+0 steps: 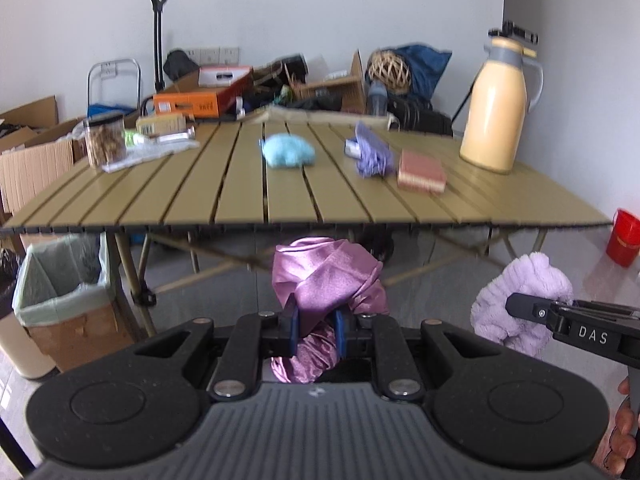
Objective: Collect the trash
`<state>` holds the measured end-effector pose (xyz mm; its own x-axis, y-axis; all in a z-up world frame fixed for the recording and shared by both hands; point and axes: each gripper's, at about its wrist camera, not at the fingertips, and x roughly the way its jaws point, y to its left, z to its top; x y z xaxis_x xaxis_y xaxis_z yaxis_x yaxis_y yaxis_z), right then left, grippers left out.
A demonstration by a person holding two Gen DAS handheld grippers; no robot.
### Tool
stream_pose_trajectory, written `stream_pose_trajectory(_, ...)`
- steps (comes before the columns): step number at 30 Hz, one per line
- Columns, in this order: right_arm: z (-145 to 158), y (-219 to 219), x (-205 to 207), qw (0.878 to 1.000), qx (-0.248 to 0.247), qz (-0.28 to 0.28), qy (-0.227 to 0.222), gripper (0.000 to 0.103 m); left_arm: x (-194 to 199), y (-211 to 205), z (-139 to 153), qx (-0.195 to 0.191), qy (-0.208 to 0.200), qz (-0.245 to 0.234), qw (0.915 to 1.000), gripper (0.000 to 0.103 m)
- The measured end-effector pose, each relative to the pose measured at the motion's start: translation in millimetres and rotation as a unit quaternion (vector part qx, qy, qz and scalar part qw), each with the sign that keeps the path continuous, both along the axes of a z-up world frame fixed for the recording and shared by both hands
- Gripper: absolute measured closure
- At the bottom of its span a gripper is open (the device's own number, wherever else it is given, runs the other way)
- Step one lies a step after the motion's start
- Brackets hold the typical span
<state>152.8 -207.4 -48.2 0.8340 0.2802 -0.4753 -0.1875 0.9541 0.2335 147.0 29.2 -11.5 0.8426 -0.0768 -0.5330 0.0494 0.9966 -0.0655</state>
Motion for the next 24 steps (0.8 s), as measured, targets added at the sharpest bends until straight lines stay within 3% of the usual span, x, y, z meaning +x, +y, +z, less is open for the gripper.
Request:
stream_pose_trajectory(9,-38,12,-2,0.998,-0.016,0.016,0.058,0.081,-4,0,-46,0.010,0.064,0.002,0.9979,0.086)
stream_pose_trajectory(24,-89,29,5,0.988,-0.057,0.032,0.138,0.081,7,11,-95,0.020,0.136,0.021,0.9903,0.086)
